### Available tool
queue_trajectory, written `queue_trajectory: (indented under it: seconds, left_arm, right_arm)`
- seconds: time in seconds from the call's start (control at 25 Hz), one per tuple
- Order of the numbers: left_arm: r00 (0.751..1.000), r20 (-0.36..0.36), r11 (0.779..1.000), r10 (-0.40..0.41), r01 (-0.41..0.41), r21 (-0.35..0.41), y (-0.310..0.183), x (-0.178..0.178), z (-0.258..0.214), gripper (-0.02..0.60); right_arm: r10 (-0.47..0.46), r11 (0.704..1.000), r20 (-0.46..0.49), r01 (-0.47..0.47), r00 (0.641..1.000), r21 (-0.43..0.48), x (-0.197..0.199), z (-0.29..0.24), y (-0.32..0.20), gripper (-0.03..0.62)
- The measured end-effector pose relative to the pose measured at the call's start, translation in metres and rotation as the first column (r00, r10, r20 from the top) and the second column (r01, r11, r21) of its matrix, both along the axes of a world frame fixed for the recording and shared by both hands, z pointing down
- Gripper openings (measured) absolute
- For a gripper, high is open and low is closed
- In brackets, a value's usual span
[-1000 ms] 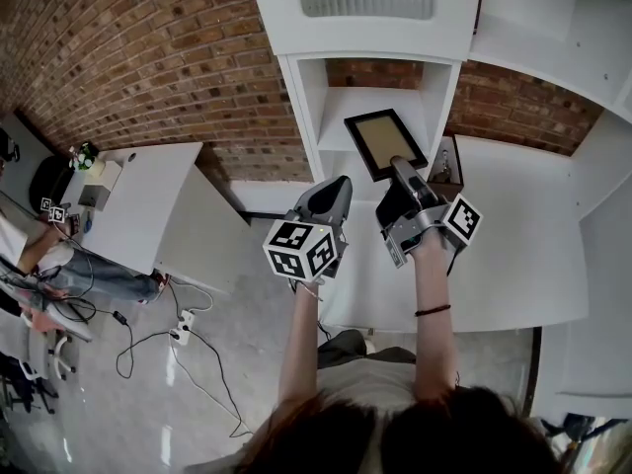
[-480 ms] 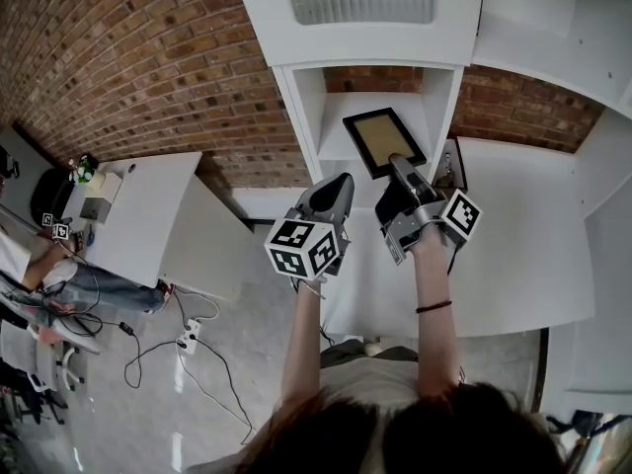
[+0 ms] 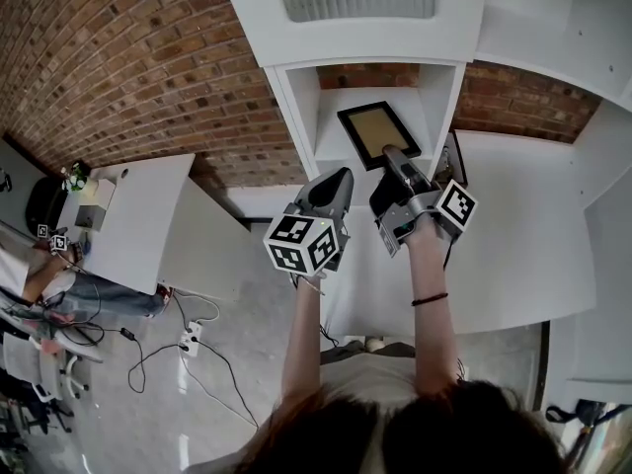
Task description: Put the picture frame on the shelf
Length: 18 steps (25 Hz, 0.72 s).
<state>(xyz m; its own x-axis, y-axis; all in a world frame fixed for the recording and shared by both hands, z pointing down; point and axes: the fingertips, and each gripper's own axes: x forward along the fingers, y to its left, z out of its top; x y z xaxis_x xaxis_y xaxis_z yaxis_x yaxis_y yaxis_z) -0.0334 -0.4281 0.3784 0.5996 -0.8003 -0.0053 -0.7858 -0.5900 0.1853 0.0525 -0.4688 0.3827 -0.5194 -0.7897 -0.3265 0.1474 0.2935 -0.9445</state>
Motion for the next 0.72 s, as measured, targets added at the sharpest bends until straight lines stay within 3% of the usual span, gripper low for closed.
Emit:
queue_trajectory:
  seconds: [0.72]
  left_arm:
    - [1.0, -0.007, 1.0, 0.008, -0.008, -0.009, -0.023, -0.01, 0.007, 0.011]
  right_arm:
    - [0.036, 0.998, -0.003, -0.036, 0.999, -0.056, -0.007, 0.018, -0.024, 0.074]
